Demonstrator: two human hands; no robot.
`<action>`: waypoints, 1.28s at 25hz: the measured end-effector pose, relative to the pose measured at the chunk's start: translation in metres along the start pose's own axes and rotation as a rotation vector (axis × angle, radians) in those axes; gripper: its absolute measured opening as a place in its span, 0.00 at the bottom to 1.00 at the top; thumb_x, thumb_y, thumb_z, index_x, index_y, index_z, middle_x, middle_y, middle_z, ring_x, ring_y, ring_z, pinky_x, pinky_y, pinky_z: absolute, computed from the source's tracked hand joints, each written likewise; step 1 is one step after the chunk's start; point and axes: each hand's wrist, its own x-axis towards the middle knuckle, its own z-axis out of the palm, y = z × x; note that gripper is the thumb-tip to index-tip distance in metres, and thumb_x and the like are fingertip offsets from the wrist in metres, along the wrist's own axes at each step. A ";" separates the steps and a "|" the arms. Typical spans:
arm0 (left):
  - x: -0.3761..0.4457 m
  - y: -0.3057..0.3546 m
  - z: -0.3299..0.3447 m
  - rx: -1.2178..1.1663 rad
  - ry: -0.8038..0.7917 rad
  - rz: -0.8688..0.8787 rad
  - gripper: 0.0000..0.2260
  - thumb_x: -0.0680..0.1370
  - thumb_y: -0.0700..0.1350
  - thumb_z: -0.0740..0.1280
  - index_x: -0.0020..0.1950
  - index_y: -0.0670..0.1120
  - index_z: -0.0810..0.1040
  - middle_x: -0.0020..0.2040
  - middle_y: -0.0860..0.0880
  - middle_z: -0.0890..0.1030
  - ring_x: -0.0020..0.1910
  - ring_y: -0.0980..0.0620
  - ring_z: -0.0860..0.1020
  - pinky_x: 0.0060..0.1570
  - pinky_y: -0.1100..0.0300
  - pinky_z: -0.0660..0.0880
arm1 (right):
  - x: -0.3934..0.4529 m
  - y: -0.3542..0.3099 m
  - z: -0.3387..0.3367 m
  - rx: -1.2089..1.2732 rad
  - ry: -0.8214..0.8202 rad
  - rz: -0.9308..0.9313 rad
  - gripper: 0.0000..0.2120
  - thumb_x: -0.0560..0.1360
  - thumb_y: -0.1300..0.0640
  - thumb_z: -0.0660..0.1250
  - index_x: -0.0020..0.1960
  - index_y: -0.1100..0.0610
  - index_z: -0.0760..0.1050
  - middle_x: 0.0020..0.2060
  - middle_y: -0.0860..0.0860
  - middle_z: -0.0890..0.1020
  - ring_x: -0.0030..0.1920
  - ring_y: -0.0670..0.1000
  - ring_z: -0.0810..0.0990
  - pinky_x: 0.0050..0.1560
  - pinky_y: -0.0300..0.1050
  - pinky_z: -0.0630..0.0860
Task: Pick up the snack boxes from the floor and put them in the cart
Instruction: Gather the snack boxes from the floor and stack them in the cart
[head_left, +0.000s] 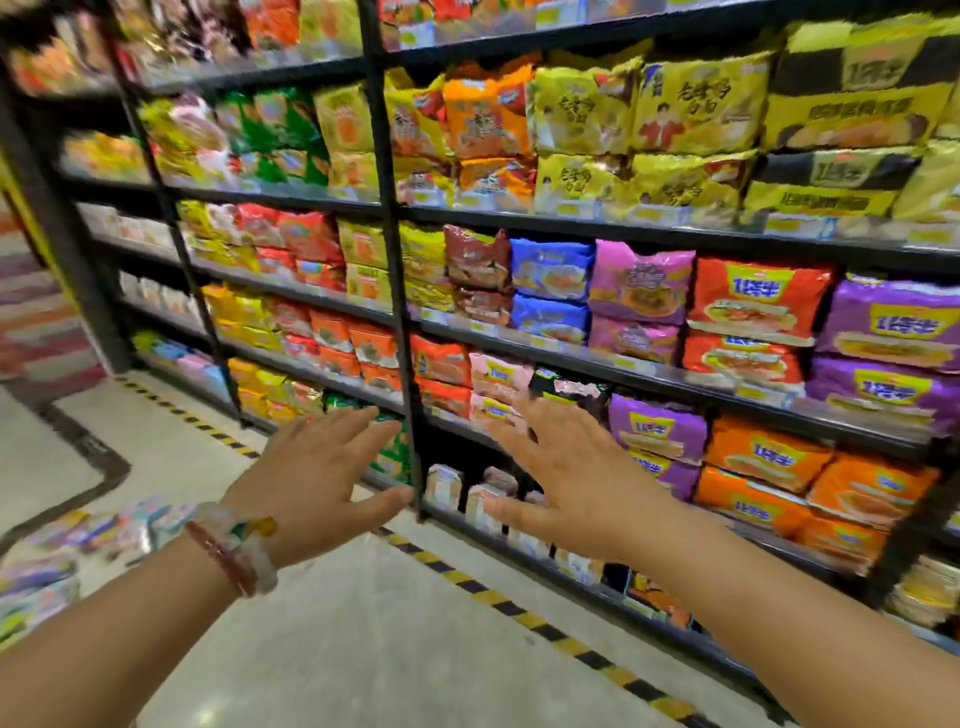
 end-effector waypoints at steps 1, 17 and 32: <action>0.003 -0.015 0.004 0.008 0.003 -0.033 0.52 0.56 0.78 0.29 0.76 0.59 0.49 0.78 0.56 0.51 0.76 0.55 0.50 0.73 0.54 0.50 | 0.020 -0.003 0.004 0.006 -0.017 -0.041 0.45 0.63 0.25 0.34 0.77 0.40 0.41 0.77 0.48 0.43 0.76 0.52 0.40 0.75 0.53 0.41; 0.052 -0.229 0.055 0.055 0.075 -0.638 0.43 0.67 0.77 0.42 0.72 0.54 0.68 0.71 0.50 0.70 0.70 0.48 0.68 0.66 0.42 0.63 | 0.358 -0.040 0.039 0.036 -0.054 -0.605 0.35 0.75 0.31 0.46 0.76 0.40 0.38 0.77 0.47 0.39 0.76 0.49 0.37 0.72 0.46 0.36; 0.118 -0.506 0.114 0.035 -0.017 -0.764 0.54 0.54 0.79 0.26 0.76 0.59 0.52 0.77 0.56 0.53 0.76 0.55 0.52 0.72 0.48 0.51 | 0.654 -0.201 0.107 0.024 -0.071 -0.736 0.41 0.64 0.27 0.34 0.76 0.39 0.36 0.77 0.46 0.37 0.76 0.49 0.34 0.70 0.45 0.33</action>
